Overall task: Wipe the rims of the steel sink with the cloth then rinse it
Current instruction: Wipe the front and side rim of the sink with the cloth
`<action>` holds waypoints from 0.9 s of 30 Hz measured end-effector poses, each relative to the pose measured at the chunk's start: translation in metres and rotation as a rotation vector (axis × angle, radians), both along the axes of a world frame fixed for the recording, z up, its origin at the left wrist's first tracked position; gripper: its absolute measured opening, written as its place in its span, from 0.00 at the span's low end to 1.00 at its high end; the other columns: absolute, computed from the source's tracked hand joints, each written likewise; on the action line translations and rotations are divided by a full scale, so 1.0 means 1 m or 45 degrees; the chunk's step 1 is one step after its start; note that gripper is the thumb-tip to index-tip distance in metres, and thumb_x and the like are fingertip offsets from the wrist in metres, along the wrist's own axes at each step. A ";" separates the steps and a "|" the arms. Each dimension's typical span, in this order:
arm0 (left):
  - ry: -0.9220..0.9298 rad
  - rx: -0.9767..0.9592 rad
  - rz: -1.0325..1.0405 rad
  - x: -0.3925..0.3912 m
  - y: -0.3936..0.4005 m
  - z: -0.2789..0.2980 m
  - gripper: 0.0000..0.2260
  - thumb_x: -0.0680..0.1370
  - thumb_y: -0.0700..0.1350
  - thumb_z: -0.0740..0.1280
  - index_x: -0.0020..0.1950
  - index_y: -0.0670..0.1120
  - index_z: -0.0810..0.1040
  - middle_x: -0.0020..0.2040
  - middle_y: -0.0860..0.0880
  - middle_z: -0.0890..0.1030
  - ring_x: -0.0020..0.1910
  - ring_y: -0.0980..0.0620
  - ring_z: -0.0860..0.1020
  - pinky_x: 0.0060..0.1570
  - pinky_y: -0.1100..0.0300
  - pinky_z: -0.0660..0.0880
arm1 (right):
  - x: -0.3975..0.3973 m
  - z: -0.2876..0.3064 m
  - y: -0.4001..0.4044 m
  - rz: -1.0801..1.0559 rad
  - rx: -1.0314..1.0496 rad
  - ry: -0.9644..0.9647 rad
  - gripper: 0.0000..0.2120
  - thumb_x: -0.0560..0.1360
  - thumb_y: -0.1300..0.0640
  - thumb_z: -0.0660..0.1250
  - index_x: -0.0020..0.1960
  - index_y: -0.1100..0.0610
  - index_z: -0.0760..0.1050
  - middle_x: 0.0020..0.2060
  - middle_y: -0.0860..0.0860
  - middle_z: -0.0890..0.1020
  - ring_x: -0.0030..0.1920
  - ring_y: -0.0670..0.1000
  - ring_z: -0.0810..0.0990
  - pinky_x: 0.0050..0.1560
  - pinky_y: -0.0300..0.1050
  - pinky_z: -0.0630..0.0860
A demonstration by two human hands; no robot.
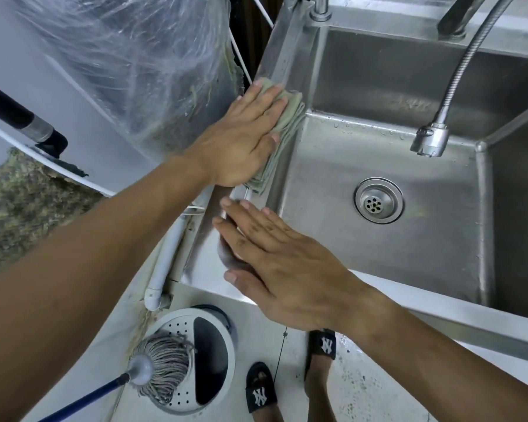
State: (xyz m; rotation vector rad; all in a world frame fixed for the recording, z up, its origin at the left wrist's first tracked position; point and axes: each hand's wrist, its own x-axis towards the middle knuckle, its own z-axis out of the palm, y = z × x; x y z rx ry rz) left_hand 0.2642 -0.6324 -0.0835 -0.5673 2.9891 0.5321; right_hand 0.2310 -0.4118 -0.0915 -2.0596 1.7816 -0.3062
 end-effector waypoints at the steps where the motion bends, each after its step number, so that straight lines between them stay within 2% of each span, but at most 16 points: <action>1: 0.007 0.004 -0.007 0.000 -0.001 0.000 0.26 0.88 0.52 0.48 0.85 0.47 0.46 0.85 0.50 0.42 0.83 0.50 0.37 0.80 0.55 0.36 | 0.000 -0.001 0.000 -0.014 -0.013 0.012 0.31 0.86 0.41 0.48 0.85 0.53 0.44 0.84 0.49 0.41 0.82 0.46 0.36 0.83 0.49 0.42; 6: -0.035 0.008 0.016 -0.021 -0.012 0.006 0.26 0.88 0.51 0.48 0.85 0.47 0.45 0.85 0.50 0.42 0.82 0.50 0.36 0.81 0.54 0.36 | 0.003 -0.006 -0.001 -0.031 -0.072 -0.024 0.31 0.86 0.43 0.49 0.85 0.54 0.46 0.84 0.49 0.43 0.83 0.47 0.38 0.83 0.51 0.44; 10: -0.016 0.009 0.029 -0.028 -0.017 0.005 0.26 0.88 0.51 0.49 0.85 0.46 0.45 0.85 0.49 0.42 0.82 0.50 0.36 0.78 0.58 0.34 | 0.019 -0.007 -0.006 -0.208 -0.107 -0.098 0.30 0.86 0.45 0.46 0.84 0.54 0.46 0.84 0.48 0.44 0.83 0.46 0.39 0.81 0.48 0.40; 16: -0.054 0.029 0.066 -0.032 -0.018 0.007 0.27 0.88 0.51 0.49 0.85 0.48 0.44 0.85 0.52 0.40 0.82 0.52 0.34 0.76 0.63 0.32 | 0.025 -0.006 -0.030 -0.429 -0.086 -0.201 0.32 0.87 0.44 0.45 0.83 0.56 0.37 0.82 0.49 0.35 0.81 0.47 0.31 0.81 0.49 0.33; 20: -0.082 -0.013 0.059 -0.047 -0.026 0.008 0.27 0.88 0.52 0.48 0.85 0.47 0.44 0.85 0.50 0.40 0.82 0.50 0.35 0.78 0.57 0.34 | 0.031 -0.008 -0.039 -0.504 -0.065 -0.172 0.33 0.86 0.43 0.43 0.83 0.59 0.35 0.81 0.52 0.32 0.81 0.49 0.28 0.80 0.50 0.32; 23: -0.080 -0.043 0.055 -0.047 -0.027 0.006 0.27 0.88 0.52 0.47 0.85 0.46 0.44 0.85 0.49 0.41 0.82 0.49 0.36 0.79 0.54 0.35 | 0.031 -0.007 -0.041 -0.530 -0.010 -0.178 0.35 0.86 0.42 0.43 0.81 0.59 0.31 0.80 0.53 0.28 0.80 0.50 0.26 0.82 0.52 0.35; 27: -0.089 -0.059 0.058 -0.043 -0.024 0.005 0.27 0.88 0.52 0.47 0.84 0.46 0.43 0.85 0.49 0.40 0.82 0.49 0.35 0.79 0.54 0.34 | 0.034 -0.010 -0.043 -0.576 -0.038 -0.163 0.35 0.86 0.41 0.43 0.82 0.59 0.32 0.81 0.54 0.31 0.81 0.50 0.29 0.83 0.54 0.40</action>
